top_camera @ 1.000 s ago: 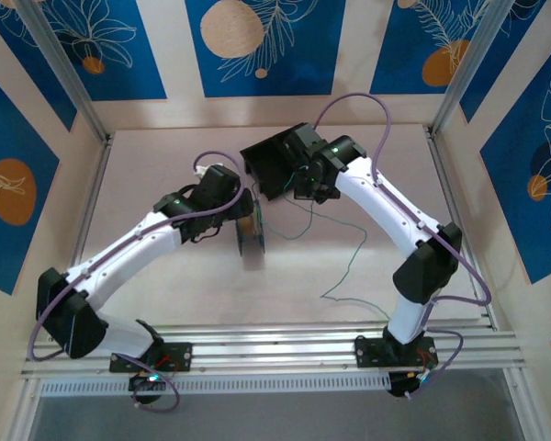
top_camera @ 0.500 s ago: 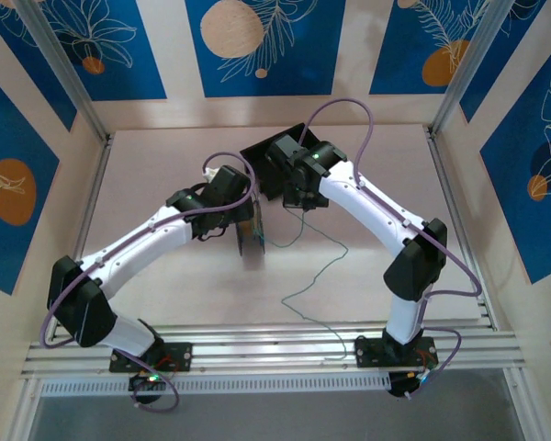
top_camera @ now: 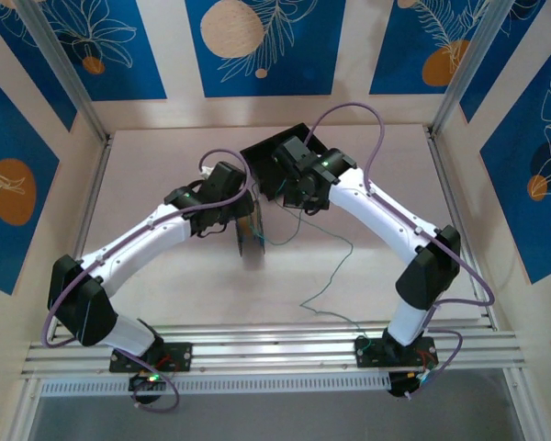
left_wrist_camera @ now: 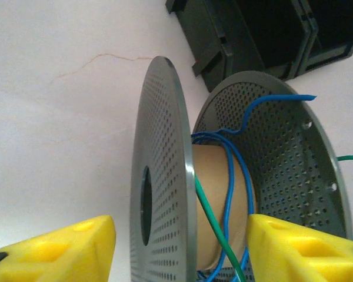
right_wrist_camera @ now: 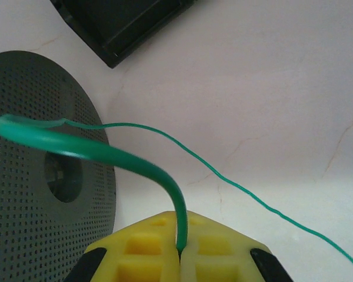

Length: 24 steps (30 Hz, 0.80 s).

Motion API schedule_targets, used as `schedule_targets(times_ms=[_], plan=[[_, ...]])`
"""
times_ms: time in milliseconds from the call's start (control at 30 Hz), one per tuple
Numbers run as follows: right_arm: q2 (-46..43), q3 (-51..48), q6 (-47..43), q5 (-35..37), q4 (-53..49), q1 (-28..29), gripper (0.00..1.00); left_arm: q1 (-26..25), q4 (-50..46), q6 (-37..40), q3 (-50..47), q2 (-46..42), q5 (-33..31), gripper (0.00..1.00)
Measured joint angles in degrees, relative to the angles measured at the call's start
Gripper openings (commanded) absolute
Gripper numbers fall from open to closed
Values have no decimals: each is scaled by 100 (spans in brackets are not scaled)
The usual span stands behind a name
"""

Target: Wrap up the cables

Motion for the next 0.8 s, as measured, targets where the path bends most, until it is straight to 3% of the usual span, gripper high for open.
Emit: schedule_targets(times_ms=[800], plan=[[-52, -522, -321, -424, 1012, -293, 0, 118, 234, -302, -7, 374, 256, 43]])
